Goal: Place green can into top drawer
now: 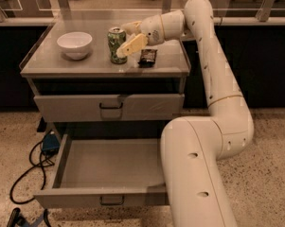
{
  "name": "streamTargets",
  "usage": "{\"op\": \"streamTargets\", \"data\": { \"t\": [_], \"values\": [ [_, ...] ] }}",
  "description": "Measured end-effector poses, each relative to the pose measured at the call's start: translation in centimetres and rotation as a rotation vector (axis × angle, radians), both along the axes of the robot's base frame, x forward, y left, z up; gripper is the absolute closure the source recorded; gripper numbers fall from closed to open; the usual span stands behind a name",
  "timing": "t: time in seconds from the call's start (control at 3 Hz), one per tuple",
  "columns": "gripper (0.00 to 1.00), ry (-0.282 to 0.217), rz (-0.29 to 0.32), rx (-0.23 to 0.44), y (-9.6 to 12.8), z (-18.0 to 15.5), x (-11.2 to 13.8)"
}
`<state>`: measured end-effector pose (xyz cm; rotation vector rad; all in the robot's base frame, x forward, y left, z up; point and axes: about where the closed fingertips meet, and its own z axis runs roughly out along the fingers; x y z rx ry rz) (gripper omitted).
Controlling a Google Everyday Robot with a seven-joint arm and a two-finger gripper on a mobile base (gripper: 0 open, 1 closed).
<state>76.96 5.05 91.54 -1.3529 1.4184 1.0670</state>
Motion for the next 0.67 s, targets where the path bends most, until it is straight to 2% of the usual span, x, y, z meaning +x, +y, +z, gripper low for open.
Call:
{"op": "streamTargets", "data": {
  "t": [0.33, 0.67],
  "values": [
    [0.0, 0.043, 0.029, -0.037, 4.53, -3.59, 1.0],
    [0.0, 0.043, 0.029, -0.037, 4.53, -3.59, 1.0]
  ]
}}
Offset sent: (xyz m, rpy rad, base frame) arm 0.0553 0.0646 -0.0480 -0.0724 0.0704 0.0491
